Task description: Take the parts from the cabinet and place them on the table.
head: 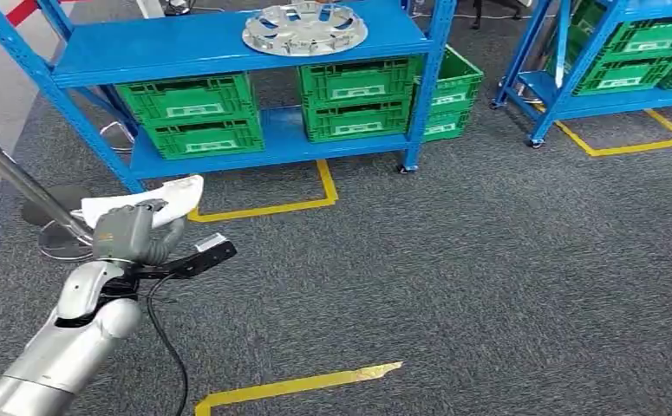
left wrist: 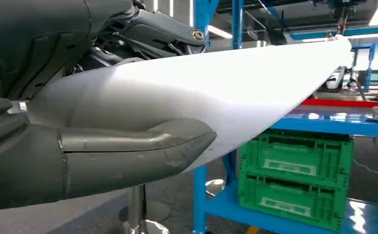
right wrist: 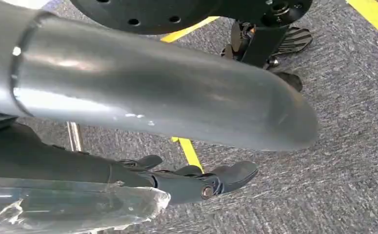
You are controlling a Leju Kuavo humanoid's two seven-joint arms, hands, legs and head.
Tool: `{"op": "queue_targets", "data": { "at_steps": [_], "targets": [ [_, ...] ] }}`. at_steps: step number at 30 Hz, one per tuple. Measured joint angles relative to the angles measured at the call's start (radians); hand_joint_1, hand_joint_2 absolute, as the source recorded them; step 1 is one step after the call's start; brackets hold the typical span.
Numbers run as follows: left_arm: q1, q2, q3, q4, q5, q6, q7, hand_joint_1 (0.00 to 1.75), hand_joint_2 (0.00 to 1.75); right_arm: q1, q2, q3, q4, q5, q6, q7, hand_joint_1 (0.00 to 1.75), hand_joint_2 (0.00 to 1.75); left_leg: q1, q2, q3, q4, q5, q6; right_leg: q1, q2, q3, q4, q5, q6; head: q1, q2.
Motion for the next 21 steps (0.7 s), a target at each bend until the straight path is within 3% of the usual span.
{"op": "queue_targets", "data": {
  "at_steps": [14, 21],
  "targets": [
    [0.006, -0.002, 0.000, 0.000, 0.006, 0.004, 0.005, 1.75, 1.75, 0.002, 0.000, 0.013, 0.000, 0.000, -0.002, -0.004, 0.00, 0.00, -0.002, 0.000, -0.003, 0.001, -0.001, 0.002, -0.003, 0.000, 0.009, -0.002, 0.001, 0.001, 0.000, 0.000],
    [0.056, -0.007, -0.010, -0.050, -0.064, 0.012, 0.023, 1.75, 1.75, 0.013, -0.008, 0.021, 0.000, 0.000, -0.034, -0.089, 0.00, 0.00, -0.002, 0.000, -0.003, 0.001, -0.002, 0.003, -0.003, 0.000, 0.008, -0.002, 0.000, 0.002, 0.000, 0.000]
  ]
}}
